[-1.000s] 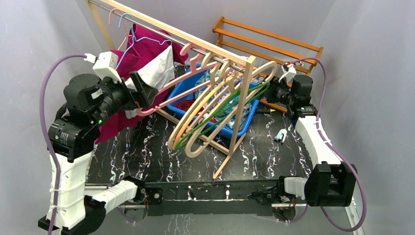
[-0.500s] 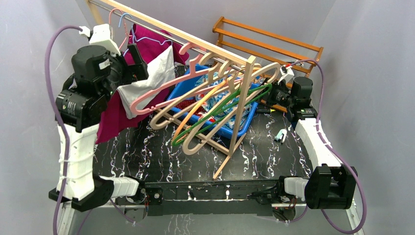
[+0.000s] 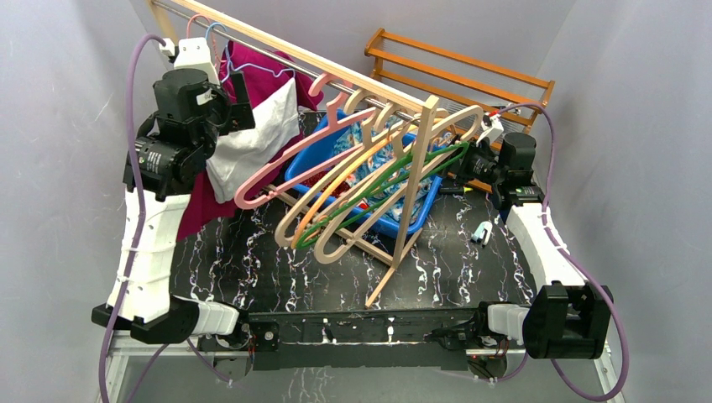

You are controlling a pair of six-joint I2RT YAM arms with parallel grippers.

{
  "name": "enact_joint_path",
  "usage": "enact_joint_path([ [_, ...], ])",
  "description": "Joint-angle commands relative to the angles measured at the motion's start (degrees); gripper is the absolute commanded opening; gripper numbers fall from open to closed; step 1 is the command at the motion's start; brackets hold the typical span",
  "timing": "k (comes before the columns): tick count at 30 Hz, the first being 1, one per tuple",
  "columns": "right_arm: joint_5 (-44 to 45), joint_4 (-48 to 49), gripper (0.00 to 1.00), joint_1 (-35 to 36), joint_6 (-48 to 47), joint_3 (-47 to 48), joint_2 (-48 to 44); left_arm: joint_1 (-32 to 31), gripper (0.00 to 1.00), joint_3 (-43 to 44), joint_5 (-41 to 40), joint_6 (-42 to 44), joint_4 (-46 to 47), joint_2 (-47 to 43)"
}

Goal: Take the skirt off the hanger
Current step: Pick up the hanger from the clothesline.

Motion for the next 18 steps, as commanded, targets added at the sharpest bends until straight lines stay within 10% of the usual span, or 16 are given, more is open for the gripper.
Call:
enact_joint_path([
  [1, -0.72, 2.52, 0.99, 0.18, -0.41, 0.67, -0.13, 1.12, 0.98, -2.29, 2.57, -1.88, 0.0, -0.49],
  [18, -0.46, 1.99, 0.98, 0.18, -0.41, 0.71, -0.69, 1.58, 0.51, -15.92, 16.23, -11.21, 0.51, -10.13],
])
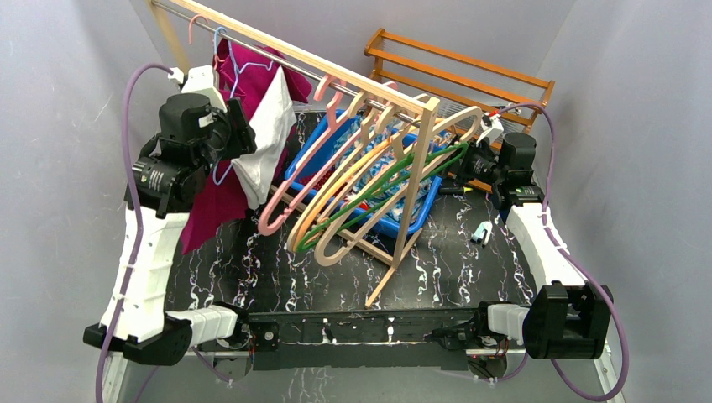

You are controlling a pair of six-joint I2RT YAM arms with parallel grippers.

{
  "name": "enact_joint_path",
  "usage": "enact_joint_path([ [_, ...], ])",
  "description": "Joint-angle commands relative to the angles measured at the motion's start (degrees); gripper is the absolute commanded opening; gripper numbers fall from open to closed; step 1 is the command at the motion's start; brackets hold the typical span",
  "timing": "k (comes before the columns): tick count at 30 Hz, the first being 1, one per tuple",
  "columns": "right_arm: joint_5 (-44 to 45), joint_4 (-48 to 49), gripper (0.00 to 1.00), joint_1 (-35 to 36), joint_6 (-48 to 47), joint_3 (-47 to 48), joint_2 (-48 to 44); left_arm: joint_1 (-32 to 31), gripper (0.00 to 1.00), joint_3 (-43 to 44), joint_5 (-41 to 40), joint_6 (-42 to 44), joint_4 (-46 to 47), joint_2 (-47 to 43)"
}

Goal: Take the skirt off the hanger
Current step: Pick up the hanger from the clothesline.

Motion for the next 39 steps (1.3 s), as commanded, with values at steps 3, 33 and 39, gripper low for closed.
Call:
enact_joint_path([
  [3, -0.46, 2.12, 0.98, 0.17, -0.34, 0.66, -0.57, 0.17, 0.43, -6.51, 2.12, -3.79, 1.2, -5.32],
  [33, -0.49, 1.93, 0.98, 0.19, 0.29, 1.04, -0.45, 0.28, 0.07, -1.18, 12.1, -7.51, 3.06, -4.12],
  [39, -0.56, 1.84, 0.98, 0.18, 0.38, 0.93, -0.61, 0.33, 0.58, -1.73, 12.04, -7.48, 3.05, -3.84],
])
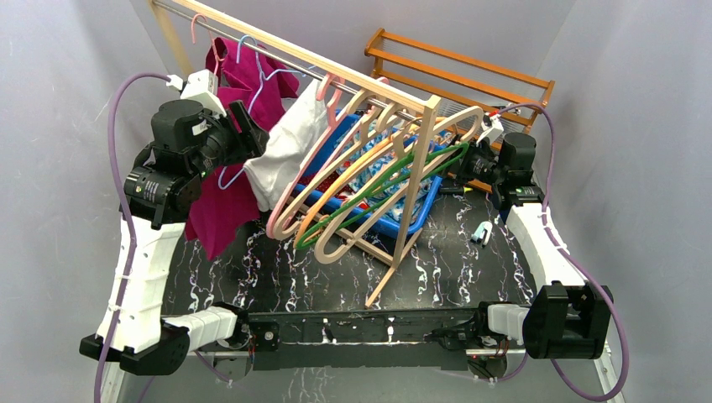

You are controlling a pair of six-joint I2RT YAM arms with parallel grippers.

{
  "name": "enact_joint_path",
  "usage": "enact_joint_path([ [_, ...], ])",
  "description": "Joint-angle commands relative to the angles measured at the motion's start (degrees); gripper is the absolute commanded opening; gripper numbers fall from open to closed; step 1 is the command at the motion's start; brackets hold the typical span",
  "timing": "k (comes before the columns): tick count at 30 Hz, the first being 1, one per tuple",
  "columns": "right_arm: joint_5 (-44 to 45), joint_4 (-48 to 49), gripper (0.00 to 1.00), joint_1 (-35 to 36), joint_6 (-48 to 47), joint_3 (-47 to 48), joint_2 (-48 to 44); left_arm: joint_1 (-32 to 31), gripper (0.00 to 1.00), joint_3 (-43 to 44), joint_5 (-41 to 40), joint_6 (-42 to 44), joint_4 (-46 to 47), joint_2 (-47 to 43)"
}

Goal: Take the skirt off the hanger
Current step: Pick up the hanger from the clothesline.

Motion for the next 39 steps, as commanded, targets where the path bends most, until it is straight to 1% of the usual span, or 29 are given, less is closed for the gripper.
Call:
enact_joint_path([
  [1, -0.56, 1.86, 0.98, 0.18, 0.05, 1.03, -0.6, 0.13, 0.63, 1.84, 1.63, -0.29, 0.54, 0.25],
  [2, -0.56, 1.86, 0.98, 0.21, 0.01, 1.04, -0.6, 0.16, 0.67, 2.2, 1.87, -0.29, 0.31, 0.54],
  [4, -0.48, 1.78, 0.99, 0.19, 0.01, 1.17, -0.6, 0.15, 0.68, 2.46, 2.5, -0.06, 0.28, 0.93],
  [5, -0.47, 1.75, 0.98, 0.18, -0.03, 1.19, -0.65, 0.16, 0.64, 2.51, 2.39, 0.09, 0.17, 1.18],
  [7, -0.47, 1.77, 0.98, 0.21, 0.01, 1.19, -0.6, 0.15, 0.52, 2.68, 1.76, 0.15, -0.37, 1.44],
  [9, -0.43, 1.7, 0.98, 0.18, -0.08, 1.25, -0.65, 0.14, 0.43, 2.42, 2.14, -0.05, 0.21, 1.12],
  [14, -0.47, 1.77, 0.98, 0.24, 0.01, 1.27, -0.52, 0.15, 0.27, 2.61, 2.46, -0.6, 0.53, 0.34],
  [16, -0.47, 1.77, 0.98, 0.21, 0.0, 1.27, -0.46, 0.16, 0.25, 3.04, 2.49, -0.68, 0.19, 0.15],
  [17, -0.47, 1.77, 0.98, 0.18, 0.01, 1.26, -0.41, 0.12, 0.26, 3.35, 2.58, -0.72, 0.01, 0.04],
  [19, -0.52, 1.77, 0.98, 0.18, 0.01, 1.18, -0.47, 0.15, 0.33, 4.0, 2.51, -0.59, -0.59, -0.14],
  [20, -0.56, 1.77, 0.99, 0.2, -0.01, 1.19, -0.43, 0.16, 0.33, 4.08, 2.28, -0.51, -0.81, -0.27],
  [24, -0.56, 1.77, 0.98, 0.25, 0.03, 1.17, -0.46, 0.13, 0.33, 4.01, 1.76, -0.44, -1.2, -0.75],
  [26, -0.57, 1.77, 0.98, 0.25, 0.14, 1.17, -0.55, 0.12, 0.3, 3.69, 2.08, -0.46, -0.97, -0.78],
  [27, -0.56, 1.77, 0.98, 0.2, 0.1, 1.17, -0.63, 0.11, 0.26, 3.64, 2.14, -0.42, -0.94, -0.66],
  [30, -0.5, 1.73, 0.98, 0.19, 0.09, 1.22, -0.64, 0.13, 0.12, 3.98, 2.7, -0.38, -1.03, -0.2],
  [34, -0.39, 1.53, 0.98, 0.21, 0.1, 1.23, -0.78, 0.06, 0.0, 4.67, 3.2, -0.25, -1.16, 0.04],
  [39, -0.39, 1.55, 0.98, 0.2, 0.14, 1.32, -0.62, 0.14, 0.0, 4.98, 4.09, -0.15, -0.09, -0.36],
])
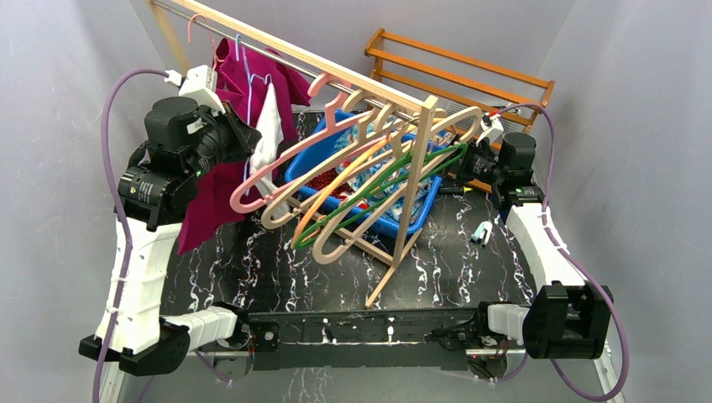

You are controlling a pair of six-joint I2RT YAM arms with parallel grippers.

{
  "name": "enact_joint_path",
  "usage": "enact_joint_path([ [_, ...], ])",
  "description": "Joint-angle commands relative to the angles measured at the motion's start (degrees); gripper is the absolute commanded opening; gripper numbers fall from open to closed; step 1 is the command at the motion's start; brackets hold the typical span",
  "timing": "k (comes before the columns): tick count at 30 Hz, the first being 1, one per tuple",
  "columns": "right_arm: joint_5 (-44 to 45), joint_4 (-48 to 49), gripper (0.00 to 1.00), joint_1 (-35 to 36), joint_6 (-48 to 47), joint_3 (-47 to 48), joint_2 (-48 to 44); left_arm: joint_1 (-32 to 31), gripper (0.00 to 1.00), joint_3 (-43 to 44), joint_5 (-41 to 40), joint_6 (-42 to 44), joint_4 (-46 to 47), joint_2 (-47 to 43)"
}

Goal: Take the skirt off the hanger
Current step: Pick up the hanger from the clothesline.

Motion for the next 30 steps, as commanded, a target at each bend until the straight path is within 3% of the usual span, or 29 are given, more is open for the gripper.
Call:
enact_joint_path([
  [1, -0.43, 1.61, 0.99, 0.19, 0.16, 1.32, -0.53, 0.29, 0.0, 2.54, 1.23, -0.06, 0.52, -0.66],
  [14, -0.39, 1.53, 0.98, 0.14, 0.42, 1.78, -0.79, 0.25, 0.0, 14.77, 4.31, -2.03, 1.63, 6.95],
  [24, 0.38, 1.89, 0.98, 0.18, 0.95, 1.94, -0.87, 0.31, 0.0, 14.59, 5.28, -3.93, 5.26, 10.67],
  [30, 0.11, 1.44, 0.98, 0.19, 1.37, 1.85, 0.34, 0.23, 0.0, 9.08, 8.26, -6.04, 7.95, 9.04],
])
